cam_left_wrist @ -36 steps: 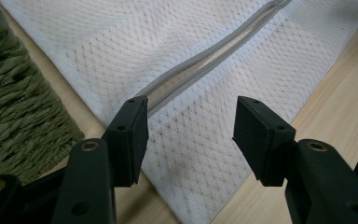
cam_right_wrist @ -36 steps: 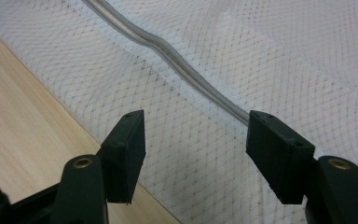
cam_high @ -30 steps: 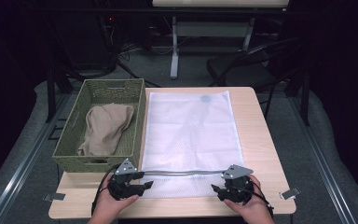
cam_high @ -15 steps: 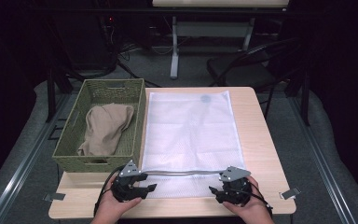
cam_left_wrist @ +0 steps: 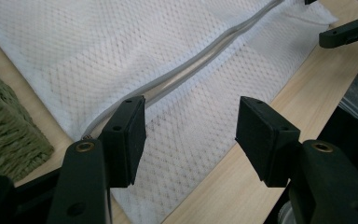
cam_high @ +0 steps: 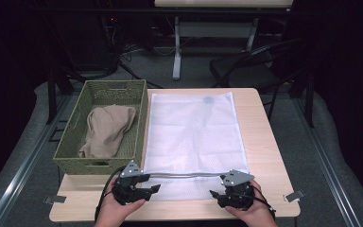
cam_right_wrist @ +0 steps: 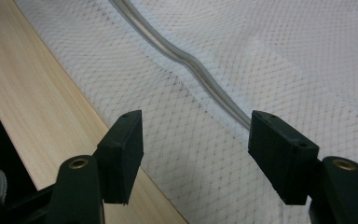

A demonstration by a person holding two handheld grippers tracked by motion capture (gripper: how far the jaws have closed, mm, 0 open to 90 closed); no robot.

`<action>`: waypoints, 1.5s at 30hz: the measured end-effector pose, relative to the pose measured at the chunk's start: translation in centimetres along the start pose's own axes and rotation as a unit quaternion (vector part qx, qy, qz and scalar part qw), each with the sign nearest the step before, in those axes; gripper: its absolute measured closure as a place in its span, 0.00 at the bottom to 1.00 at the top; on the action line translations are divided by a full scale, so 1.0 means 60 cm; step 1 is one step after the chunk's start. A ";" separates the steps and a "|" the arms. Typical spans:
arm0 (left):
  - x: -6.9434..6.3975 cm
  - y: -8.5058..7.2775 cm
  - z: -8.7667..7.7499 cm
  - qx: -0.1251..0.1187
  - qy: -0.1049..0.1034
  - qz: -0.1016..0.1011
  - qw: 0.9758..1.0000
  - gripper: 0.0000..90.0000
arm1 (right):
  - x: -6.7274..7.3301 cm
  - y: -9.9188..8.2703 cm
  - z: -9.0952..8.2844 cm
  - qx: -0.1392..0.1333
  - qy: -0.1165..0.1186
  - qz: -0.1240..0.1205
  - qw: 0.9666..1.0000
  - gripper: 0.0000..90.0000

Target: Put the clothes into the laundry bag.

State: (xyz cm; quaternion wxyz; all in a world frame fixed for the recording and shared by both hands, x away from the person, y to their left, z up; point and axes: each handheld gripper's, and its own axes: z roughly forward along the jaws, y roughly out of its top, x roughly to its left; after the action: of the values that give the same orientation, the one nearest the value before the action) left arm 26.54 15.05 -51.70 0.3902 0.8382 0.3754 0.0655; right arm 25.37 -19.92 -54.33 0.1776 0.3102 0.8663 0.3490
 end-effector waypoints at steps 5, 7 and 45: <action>-0.008 0.011 -0.014 -0.010 0.013 0.013 1.000 0.45 | -0.011 -0.005 -0.009 -0.012 -0.004 0.017 1.000 0.40; -0.011 0.017 -0.020 -0.010 0.018 0.018 1.000 0.42 | -0.016 -0.006 -0.010 -0.018 -0.008 0.025 0.999 0.40; 0.108 0.145 -0.108 0.002 0.117 -0.050 0.992 0.26 | -0.019 -0.005 0.001 -0.020 0.007 0.030 0.999 0.39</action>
State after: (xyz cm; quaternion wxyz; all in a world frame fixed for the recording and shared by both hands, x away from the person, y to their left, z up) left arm 33.55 19.77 -42.29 0.3447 0.8060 0.4597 0.1424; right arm 26.14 -20.80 -54.51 0.1670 0.3299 0.8509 0.3732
